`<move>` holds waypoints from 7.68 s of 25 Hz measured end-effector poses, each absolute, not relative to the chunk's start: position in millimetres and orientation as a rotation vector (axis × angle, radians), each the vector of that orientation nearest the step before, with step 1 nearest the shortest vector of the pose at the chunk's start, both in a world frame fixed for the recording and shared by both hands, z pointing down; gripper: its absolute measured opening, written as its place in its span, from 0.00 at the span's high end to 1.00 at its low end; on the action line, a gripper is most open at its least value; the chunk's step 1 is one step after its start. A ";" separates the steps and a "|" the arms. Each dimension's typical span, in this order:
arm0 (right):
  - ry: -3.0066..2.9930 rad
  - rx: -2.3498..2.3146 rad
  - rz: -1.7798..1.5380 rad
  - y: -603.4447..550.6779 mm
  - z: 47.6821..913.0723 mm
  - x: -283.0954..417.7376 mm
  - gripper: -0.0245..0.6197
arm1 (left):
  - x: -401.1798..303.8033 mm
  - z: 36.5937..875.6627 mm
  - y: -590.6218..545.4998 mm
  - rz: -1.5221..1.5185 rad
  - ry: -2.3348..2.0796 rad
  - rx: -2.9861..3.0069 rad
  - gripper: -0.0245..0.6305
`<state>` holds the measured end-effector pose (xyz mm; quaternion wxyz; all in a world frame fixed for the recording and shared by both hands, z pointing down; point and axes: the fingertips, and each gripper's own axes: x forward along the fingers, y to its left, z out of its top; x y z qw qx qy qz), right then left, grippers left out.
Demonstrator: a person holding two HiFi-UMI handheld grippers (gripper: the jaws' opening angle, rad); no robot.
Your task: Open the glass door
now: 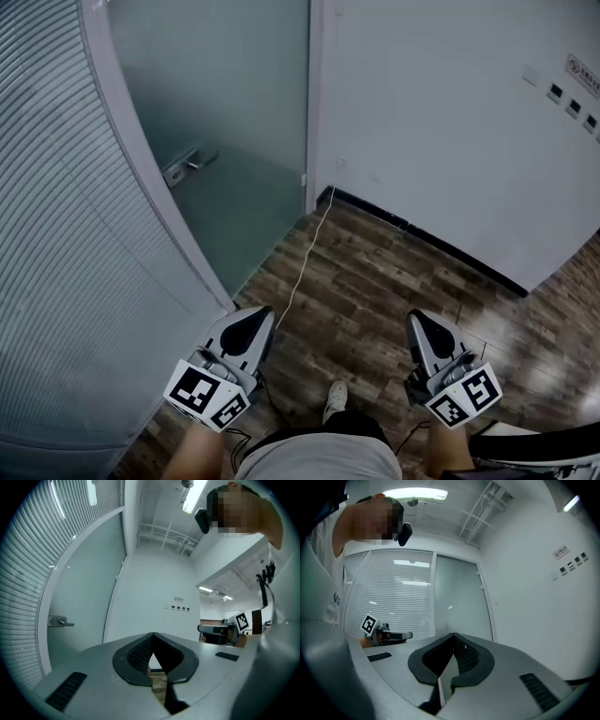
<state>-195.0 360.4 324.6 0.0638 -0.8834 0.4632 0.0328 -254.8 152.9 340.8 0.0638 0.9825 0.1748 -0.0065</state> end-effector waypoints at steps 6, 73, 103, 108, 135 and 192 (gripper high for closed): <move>1.489 -2.596 0.049 364.8 325.5 -106.4 0.96 | -178.0 337.7 163.2 -0.018 0.416 2.969 0.96; 2.696 -1.504 -0.082 -167.7 356.7 215.1 0.92 | 45.5 336.2 -175.3 -0.122 -1.073 2.853 0.96; 3.489 -1.502 -0.043 -272.4 491.4 169.4 0.65 | 25.6 369.5 -183.6 -0.048 -1.110 2.765 0.96; 3.455 -1.528 -0.093 -273.5 489.1 173.3 0.76 | 25.2 368.1 -183.3 -0.052 -1.111 2.767 0.96; 3.365 -1.526 -0.227 -292.8 513.0 182.9 0.77 | 61.3 377.4 -187.6 -0.037 -1.095 2.785 0.96; 3.162 -1.865 -0.204 -541.1 520.3 288.7 0.78 | 102.5 423.6 -269.9 0.028 -1.270 2.711 0.96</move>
